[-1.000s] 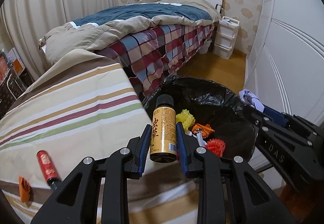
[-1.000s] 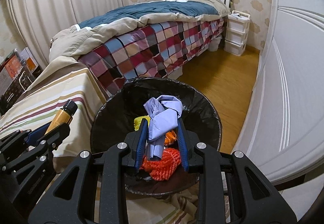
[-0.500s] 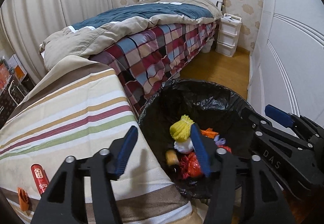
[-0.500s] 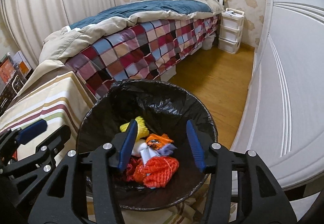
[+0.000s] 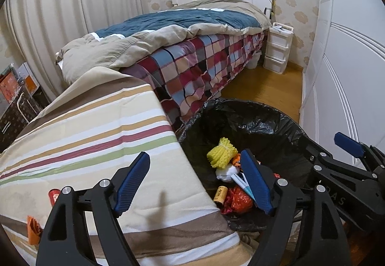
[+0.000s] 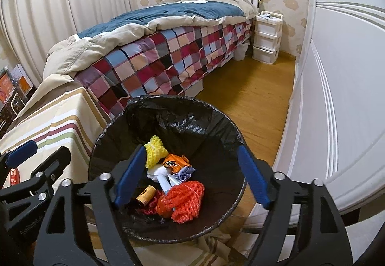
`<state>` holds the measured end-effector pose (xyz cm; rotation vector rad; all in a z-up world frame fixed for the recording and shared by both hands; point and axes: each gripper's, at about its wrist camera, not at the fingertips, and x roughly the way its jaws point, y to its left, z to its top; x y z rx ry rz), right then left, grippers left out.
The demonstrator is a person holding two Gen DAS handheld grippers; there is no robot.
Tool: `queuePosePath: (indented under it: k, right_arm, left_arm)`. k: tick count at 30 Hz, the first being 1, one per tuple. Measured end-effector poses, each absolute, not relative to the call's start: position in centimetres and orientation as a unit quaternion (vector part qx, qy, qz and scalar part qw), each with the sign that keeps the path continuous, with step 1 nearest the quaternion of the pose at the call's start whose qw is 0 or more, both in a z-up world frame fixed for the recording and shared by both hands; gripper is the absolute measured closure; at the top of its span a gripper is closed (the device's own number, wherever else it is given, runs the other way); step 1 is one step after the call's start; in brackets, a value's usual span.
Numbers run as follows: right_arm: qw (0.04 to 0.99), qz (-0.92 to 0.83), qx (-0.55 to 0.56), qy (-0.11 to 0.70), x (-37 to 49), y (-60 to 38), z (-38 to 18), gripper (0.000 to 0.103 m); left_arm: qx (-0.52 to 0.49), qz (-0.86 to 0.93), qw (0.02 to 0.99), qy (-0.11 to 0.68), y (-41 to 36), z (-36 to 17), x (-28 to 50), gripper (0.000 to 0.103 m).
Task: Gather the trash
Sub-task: 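Move both open tools back over the bed toward the remaining items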
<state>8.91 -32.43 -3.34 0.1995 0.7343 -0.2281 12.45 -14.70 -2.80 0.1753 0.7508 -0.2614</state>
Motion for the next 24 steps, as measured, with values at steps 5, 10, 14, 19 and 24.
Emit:
queuePosePath:
  k: [5, 10, 14, 19, 24]
  right_arm:
    - [0.923, -0.107, 0.098, 0.358, 8.5, -31.9, -3.0, 0.020]
    - [0.922, -0.099, 0.098, 0.360, 7.8, -30.8, -2.9, 0.019]
    - [0.922, -0.089, 0.096, 0.364, 7.0, -29.5, -3.1, 0.018]
    - [0.922, -0.071, 0.091, 0.369, 6.1, -27.3, -3.1, 0.018]
    - [0.925, -0.057, 0.081, 0.368, 5.2, -25.5, -2.7, 0.018]
  left_arm:
    - [0.081, -0.121, 0.920, 0.363, -13.7, -2.4, 11.9, 0.025]
    - [0.082, -0.114, 0.922, 0.360, -12.5, -2.0, 11.0, 0.024]
    - [0.075, -0.107, 0.923, 0.361, -11.0, -2.0, 10.2, 0.024]
    - [0.066, -0.095, 0.924, 0.364, -8.8, -2.0, 9.2, 0.024]
    - [0.055, -0.082, 0.927, 0.362, -6.6, -1.9, 8.1, 0.024]
